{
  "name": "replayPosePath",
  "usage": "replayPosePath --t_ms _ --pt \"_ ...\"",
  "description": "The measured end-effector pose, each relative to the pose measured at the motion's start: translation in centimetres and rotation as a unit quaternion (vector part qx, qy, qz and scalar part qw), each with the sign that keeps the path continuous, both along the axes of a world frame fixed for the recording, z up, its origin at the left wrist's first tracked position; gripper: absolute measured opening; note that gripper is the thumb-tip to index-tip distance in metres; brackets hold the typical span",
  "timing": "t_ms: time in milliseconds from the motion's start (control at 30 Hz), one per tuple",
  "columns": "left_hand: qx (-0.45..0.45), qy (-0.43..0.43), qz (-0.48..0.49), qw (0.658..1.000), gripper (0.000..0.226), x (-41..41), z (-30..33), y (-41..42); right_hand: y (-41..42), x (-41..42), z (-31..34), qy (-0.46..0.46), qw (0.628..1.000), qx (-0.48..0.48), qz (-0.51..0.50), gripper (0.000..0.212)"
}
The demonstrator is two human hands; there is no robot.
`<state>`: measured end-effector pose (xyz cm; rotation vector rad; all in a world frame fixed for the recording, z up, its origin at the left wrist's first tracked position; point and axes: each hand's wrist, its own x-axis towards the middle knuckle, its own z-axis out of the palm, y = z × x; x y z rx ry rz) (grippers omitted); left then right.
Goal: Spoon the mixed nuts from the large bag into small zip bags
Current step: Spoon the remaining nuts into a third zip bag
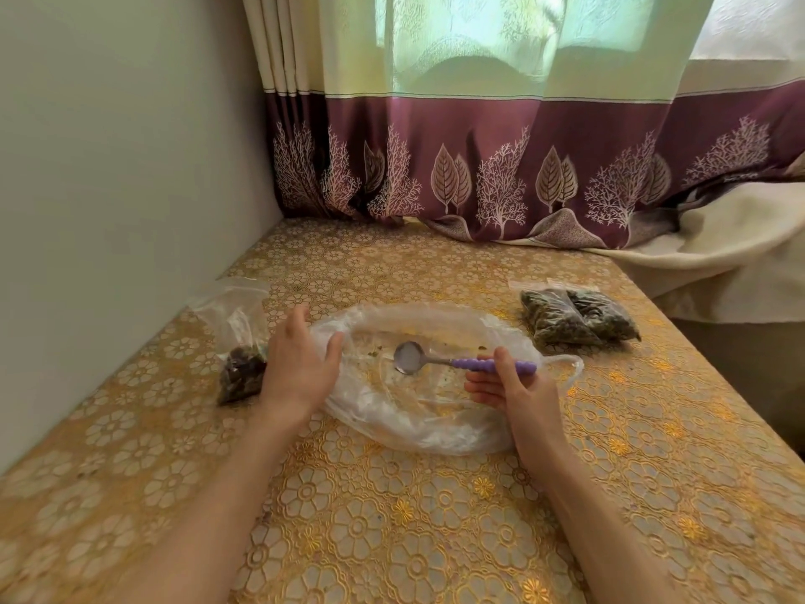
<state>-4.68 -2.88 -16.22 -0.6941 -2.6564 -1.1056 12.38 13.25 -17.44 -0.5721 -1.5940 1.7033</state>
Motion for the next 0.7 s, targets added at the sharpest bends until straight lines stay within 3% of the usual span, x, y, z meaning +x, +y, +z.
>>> replayPosePath --t_ms 100,167,267,433,700 --pt "-0.087 -0.054 0.035 0.994 0.073 -0.1 0.0 1.2 -0.1 0.3 -0.1 -0.001 1.0 0.005 -0.029 0.041" --pt "-0.075 -0.047 0.036 0.995 0.063 -0.2 0.3 1.8 -0.1 0.5 -0.2 -0.013 0.998 0.03 -0.055 0.042" --pt "-0.011 0.034 -0.006 0.999 0.043 -0.1 1.9 2.5 -0.1 0.6 -0.2 -0.025 0.994 0.069 -0.084 0.042" --pt "0.078 0.168 -0.088 0.979 0.031 0.6 5.6 4.0 -0.2 0.6 -0.1 -0.028 0.993 0.075 -0.084 0.041" --pt "0.085 0.271 -0.152 0.947 0.016 3.1 6.4 4.7 -0.2 0.7 0.0 -0.025 0.995 0.072 -0.066 0.037"
